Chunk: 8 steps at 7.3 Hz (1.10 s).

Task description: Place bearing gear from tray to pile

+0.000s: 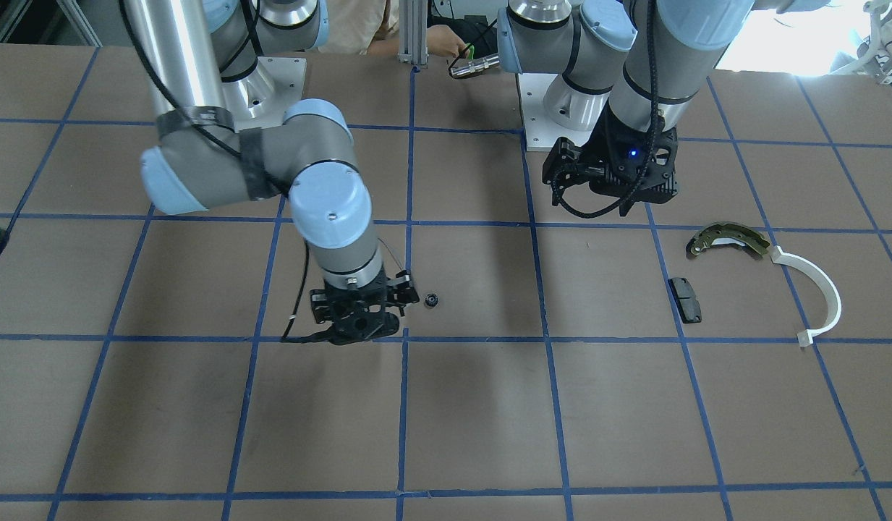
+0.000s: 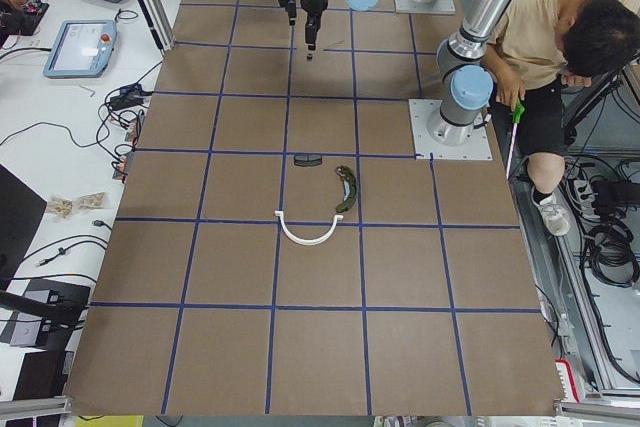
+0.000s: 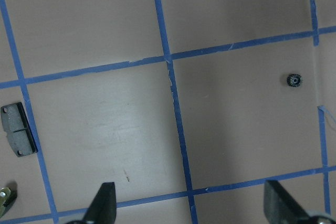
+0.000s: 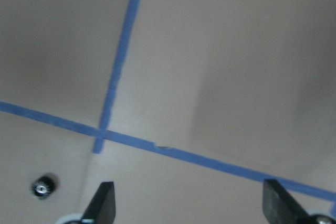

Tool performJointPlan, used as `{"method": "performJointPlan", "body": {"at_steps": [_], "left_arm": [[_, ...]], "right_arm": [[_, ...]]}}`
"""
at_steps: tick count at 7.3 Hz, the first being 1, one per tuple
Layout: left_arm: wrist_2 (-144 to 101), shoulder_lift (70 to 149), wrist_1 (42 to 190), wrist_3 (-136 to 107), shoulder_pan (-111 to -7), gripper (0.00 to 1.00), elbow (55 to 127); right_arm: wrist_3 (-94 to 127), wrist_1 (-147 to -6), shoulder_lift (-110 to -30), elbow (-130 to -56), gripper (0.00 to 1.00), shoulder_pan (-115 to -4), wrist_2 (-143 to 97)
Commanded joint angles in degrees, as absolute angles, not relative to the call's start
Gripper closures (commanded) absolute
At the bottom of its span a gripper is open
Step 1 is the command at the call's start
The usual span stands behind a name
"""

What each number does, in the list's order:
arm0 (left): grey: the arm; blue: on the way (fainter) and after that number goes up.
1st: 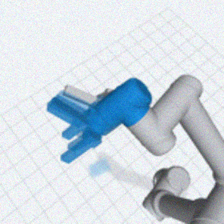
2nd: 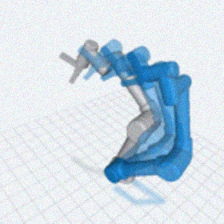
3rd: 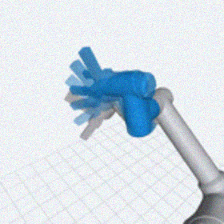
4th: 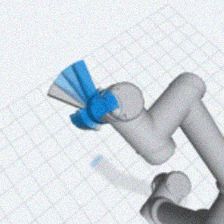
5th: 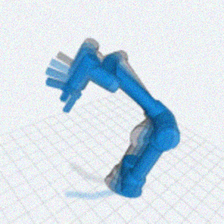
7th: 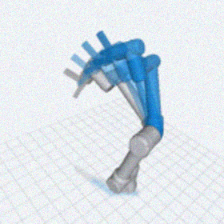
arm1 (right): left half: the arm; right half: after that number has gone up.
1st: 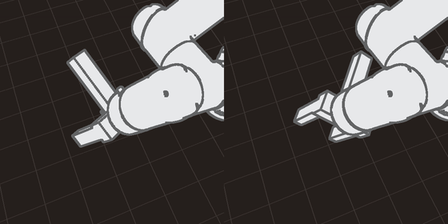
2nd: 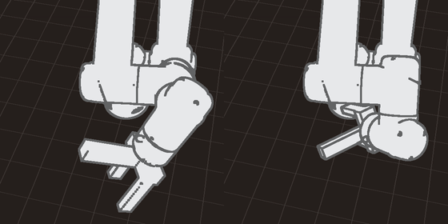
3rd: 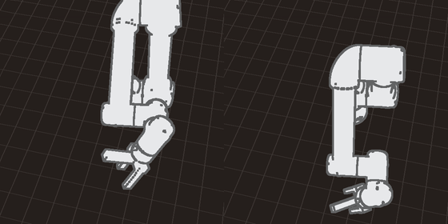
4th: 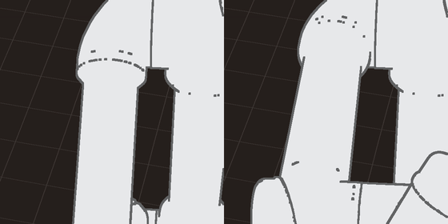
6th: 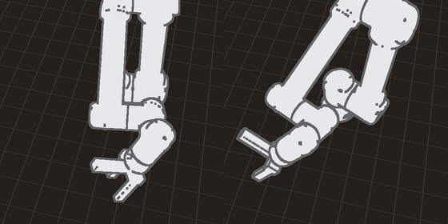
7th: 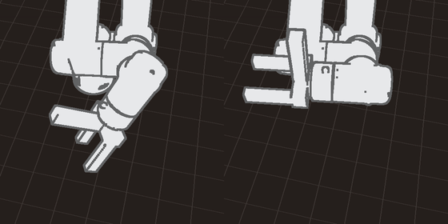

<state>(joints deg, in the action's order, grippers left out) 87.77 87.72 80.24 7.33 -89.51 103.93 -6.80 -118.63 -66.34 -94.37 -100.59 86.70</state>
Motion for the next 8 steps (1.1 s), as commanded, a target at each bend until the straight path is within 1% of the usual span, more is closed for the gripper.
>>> {"method": "performJointPlan", "body": {"at_steps": [1,3,4,5,6,7,8], "left_arm": [[87.0,90.9,79.5,2.2,-95.2,0.0,104.6],[86.8,96.1,71.8,1.4,-100.3,0.0,105.7],[86.5,98.7,67.4,1.4,-101.8,0.0,106.7],[86.8,100.6,64.4,1.3,-103.4,0.0,107.8],[86.7,103.1,60.2,1.0,-104.2,0.0,108.1],[86.6,105.3,57.9,1.0,-104.8,0.0,108.1],[86.6,107.4,55.8,0.9,-105.7,0.0,108.0]], "right_arm": [[-24.8,-116.2,-69.8,-93.3,0.0,-89.8,90.0],[-42.1,-112.9,-73.5,-93.3,0.0,-76.1,92.9],[-52.4,-112.8,-73.8,-93.9,0.0,-68.8,93.0],[-64.4,-113.4,-73.4,-94.3,0.03,-61.4,92.6],[-74.5,-113.8,-72.1,-94.3,0.02,-53.8,92.3],[-81.3,-116.5,-68.8,-93.9,0.02,-48.9,92.5],[-92.9,-122.0,-64.9,-94.1,0.02,-45.0,92.4]]}}
